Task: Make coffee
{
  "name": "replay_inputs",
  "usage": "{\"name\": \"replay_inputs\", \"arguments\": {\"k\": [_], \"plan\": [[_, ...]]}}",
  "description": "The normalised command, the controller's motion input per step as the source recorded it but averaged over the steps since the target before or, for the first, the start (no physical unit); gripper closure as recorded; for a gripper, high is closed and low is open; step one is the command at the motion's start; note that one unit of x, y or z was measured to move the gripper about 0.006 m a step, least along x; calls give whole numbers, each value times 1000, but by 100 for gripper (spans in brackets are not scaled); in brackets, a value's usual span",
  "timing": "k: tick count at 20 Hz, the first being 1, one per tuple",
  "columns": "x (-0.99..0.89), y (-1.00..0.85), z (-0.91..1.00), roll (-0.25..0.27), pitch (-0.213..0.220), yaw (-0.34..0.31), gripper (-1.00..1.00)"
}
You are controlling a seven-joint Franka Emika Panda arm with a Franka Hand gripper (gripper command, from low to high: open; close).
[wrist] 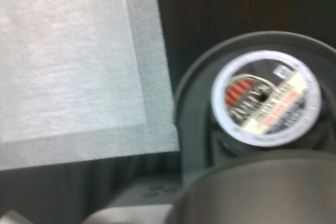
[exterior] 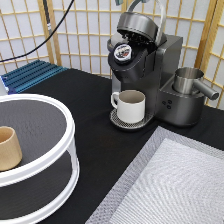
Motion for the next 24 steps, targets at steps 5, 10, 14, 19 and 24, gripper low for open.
{"name": "replay_inputs", "arguments": {"k": [5,10,14,19,24], "plan": [[586,-81,-64,-66,78,-2,-100],[197,-314,-91,-13,173,0,-100],[0,-438,-66,0,181,-15,-100],[16,-359,-353,0,156,-51,-100],[44,-204,-122,23,133,-56,-100]]}}
